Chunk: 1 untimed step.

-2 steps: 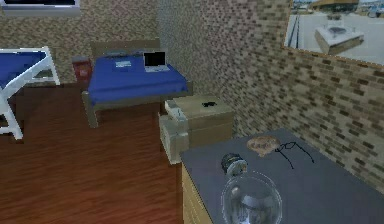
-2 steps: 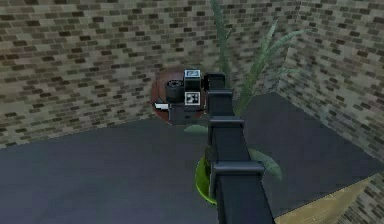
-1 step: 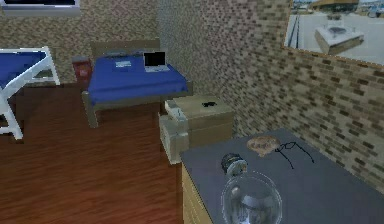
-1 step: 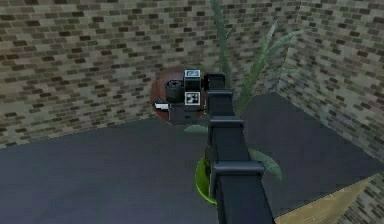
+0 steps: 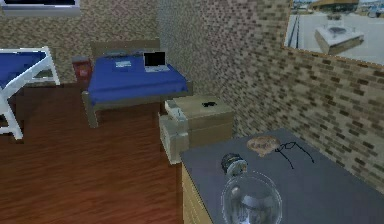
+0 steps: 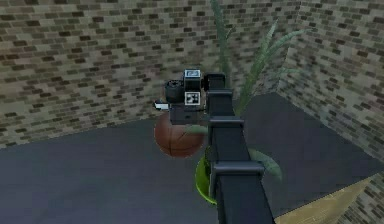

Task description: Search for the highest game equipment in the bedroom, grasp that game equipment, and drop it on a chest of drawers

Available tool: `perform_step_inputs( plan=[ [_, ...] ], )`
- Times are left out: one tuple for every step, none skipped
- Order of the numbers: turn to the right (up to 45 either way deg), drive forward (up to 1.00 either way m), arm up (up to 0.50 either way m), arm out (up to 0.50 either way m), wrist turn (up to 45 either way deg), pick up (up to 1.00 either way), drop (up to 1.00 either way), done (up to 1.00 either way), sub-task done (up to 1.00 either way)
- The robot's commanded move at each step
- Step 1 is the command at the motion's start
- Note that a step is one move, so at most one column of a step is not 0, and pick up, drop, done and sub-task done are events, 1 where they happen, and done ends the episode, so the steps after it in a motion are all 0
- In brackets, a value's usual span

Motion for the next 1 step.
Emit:
perform_step_inputs(
  plan=[
    [0.0, 0.0, 0.04, 0.0, 0.0, 0.0, 0.0, 0.0, 0.0]
  ],
)
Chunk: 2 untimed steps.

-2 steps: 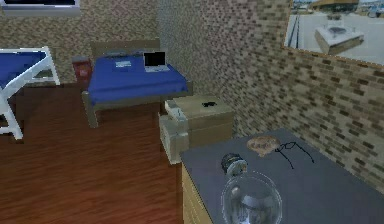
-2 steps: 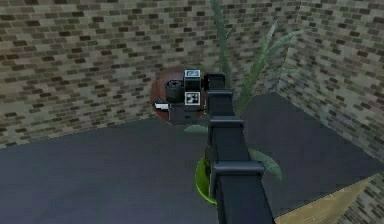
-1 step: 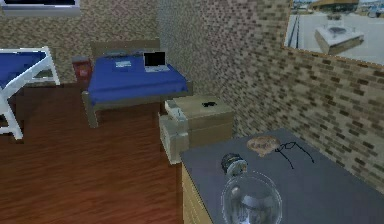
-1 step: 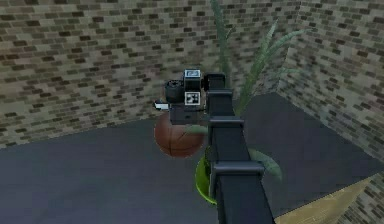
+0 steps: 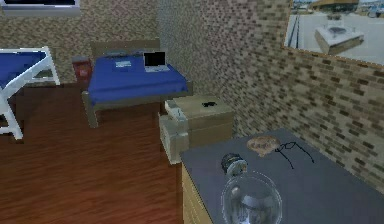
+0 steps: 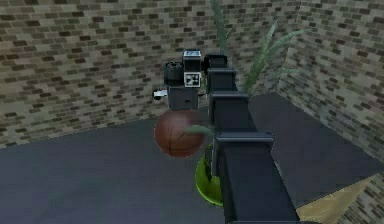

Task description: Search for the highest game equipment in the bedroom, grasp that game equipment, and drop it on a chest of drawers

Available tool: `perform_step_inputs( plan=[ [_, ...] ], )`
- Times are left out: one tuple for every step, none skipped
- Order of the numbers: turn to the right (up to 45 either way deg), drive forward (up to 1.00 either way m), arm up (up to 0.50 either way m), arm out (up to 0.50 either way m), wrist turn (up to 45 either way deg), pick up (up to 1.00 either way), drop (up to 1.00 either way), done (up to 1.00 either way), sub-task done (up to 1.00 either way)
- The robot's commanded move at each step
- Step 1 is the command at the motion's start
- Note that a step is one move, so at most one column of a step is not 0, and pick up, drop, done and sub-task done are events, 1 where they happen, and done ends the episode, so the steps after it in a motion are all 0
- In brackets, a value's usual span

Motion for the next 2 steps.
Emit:
perform_step_inputs(
  plan=[
    [0.0, 0.0, 0.0, -0.08, 0.0, 0.0, 0.0, 0.0, 0.0],
    [0.0, 0.0, 0.0, 0.0, 0.0, 0.0, 0.0, 1.0, 0.0]
  ],
)
